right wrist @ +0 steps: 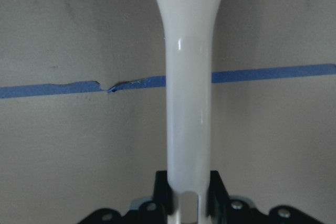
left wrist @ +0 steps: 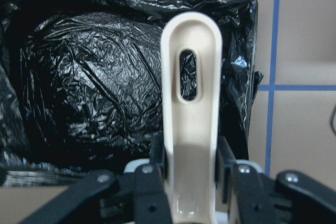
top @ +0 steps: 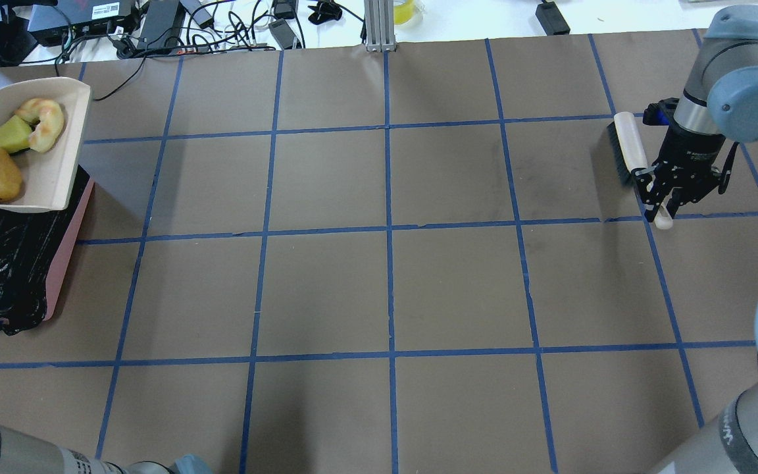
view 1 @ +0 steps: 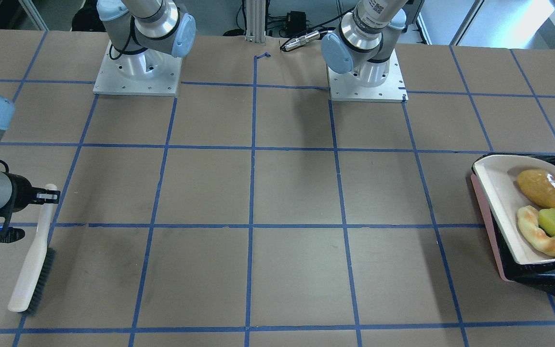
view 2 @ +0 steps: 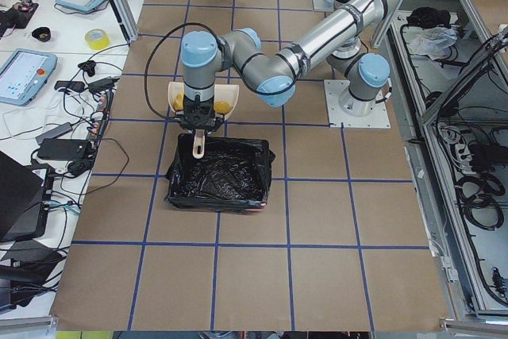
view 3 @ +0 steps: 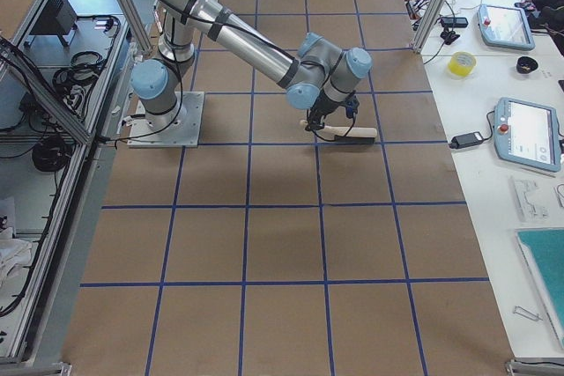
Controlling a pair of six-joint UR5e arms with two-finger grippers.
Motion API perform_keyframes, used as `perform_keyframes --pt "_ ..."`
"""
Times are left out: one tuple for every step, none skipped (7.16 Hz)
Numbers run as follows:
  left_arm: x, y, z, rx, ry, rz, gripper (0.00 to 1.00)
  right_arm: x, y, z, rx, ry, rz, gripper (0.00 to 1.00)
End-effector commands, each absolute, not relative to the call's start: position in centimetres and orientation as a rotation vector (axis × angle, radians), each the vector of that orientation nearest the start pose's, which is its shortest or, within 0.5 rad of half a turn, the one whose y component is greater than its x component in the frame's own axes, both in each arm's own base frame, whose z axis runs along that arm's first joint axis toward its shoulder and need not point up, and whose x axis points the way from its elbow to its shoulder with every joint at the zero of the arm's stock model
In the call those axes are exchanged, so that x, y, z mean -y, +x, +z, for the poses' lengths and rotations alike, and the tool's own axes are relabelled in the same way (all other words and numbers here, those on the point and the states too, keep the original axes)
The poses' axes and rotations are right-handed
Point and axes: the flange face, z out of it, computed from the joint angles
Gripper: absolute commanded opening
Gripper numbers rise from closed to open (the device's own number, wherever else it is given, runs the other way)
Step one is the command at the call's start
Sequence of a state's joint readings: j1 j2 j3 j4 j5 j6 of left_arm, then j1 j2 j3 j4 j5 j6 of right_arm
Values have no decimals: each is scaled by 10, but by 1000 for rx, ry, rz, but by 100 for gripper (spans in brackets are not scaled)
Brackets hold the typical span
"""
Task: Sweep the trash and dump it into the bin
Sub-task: 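Tip the dustpan into the bin with the left gripper while the right lowers the brush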
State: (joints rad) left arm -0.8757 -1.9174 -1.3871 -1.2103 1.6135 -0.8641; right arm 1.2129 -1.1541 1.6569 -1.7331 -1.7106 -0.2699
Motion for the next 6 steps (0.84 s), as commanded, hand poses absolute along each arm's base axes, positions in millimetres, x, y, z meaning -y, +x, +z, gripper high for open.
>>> perform_keyframes --pt "587 375 419 -2261 -2074 -403 0 581 -91 235 -3113 101 577 0" --pt "591 383 415 -2283 -2003 -491 0 581 -94 232 -3126 76 600 9" --pt "589 380 423 -2281 -2011 -512 0 581 -94 232 -3128 73 599 24" --pt "588 379 429 -2303 -1964 -544 0 582 -94 231 -3127 56 599 71" --pt "590 383 425 -2376 -1826 -560 0 582 -94 230 -3122 16 599 81" --pt "595 391 429 -2419 -1655 -693 0 582 -94 231 -3122 13 596 88"
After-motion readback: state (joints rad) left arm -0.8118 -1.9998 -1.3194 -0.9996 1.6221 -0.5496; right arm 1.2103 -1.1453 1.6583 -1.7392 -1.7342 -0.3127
